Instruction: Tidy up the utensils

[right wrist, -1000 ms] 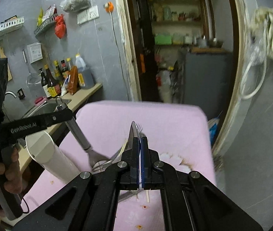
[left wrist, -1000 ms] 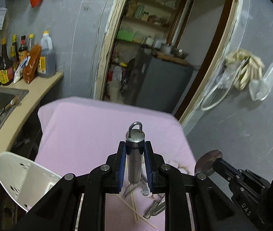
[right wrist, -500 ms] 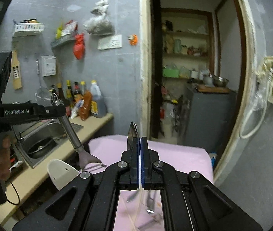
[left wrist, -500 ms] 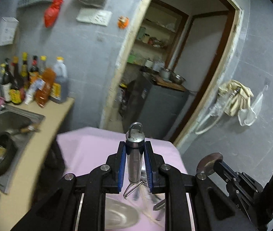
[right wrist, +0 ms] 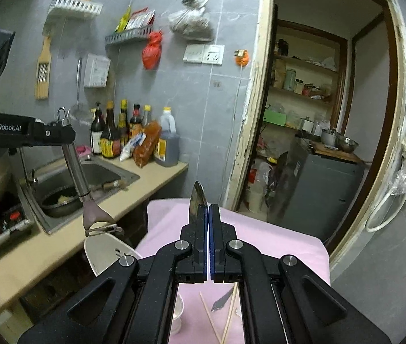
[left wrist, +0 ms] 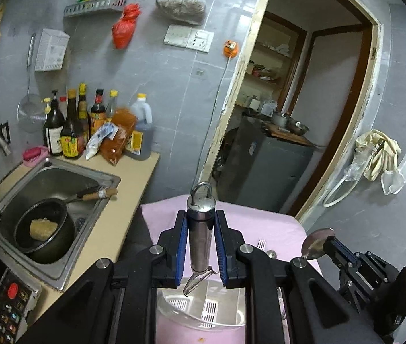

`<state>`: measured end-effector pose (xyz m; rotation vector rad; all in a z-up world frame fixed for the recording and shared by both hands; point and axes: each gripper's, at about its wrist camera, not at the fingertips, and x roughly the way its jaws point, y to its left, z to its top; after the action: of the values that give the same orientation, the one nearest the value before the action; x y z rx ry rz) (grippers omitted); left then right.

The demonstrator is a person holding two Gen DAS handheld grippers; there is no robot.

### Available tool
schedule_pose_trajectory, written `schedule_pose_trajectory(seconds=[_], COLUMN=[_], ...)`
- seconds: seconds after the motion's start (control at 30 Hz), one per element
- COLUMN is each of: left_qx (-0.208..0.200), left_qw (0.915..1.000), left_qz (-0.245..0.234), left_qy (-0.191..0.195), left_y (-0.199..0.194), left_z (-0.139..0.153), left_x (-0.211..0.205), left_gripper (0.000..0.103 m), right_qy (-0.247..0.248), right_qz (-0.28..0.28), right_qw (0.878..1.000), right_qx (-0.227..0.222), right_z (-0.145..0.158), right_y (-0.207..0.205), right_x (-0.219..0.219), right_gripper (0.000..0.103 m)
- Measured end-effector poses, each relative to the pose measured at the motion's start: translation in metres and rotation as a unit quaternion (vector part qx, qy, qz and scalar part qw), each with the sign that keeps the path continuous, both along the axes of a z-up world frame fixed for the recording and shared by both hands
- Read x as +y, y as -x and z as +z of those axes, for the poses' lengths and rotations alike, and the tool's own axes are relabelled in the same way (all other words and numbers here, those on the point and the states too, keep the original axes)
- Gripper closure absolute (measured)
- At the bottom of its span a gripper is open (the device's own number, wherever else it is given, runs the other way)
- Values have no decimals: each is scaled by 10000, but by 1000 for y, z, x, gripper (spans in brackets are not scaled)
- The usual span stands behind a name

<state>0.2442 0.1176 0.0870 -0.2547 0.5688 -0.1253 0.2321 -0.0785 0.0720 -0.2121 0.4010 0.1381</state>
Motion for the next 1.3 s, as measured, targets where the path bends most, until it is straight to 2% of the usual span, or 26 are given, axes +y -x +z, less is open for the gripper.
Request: schedule_pose_trajectory(seconds=[0.17,0.43,0.63,0.87,0.9,0.97,1.03,1.17,1.27,1.3], left_qx=[87,49,409,840,857,880,858,635,446,315], left_qw=[9999,9988,9973,9962,9962,9961,9963,9978,9988,9993], left_qz=[70,96,124,68,42,-15,-37,-78,-64,-60], left_qy=[-106,-469,-591,-198,-130,-42,-51,-164,-186,-182], left_y=[-3,-5,-10,-11,-10,-7,-4,3,7,10], left_z=[-25,-65,-96,-114,-113,-113,-112,-103,-94,-89], left_x=[-1,-22,-29,-20,-19,-20,-22,-33,-41,-46], left_gripper=[85,85,85,85,85,84,83,78,65,58], right_qy=[346,522,373,-306,-462,-676,-940,-1242,-1412,-1448], right_qz=[-92,-185,-116,44,105,161,169,36,-139,-191], right_qw=[9994,9984,9991,9985,9976,9963,9943,9915,9896,9891], right_qx=[-23,-57,161,461,505,505,475,399,247,197], right_z=[-21,-55,-77,-84,-84,-82,-79,-72,-63,-60], right_y=[2,3,-4,-5,-4,-2,0,6,8,9], right_x=[13,26,28,6,1,-7,-18,-42,-64,-69], right_gripper=[102,102,102,101,99,89,75,74,61,56])
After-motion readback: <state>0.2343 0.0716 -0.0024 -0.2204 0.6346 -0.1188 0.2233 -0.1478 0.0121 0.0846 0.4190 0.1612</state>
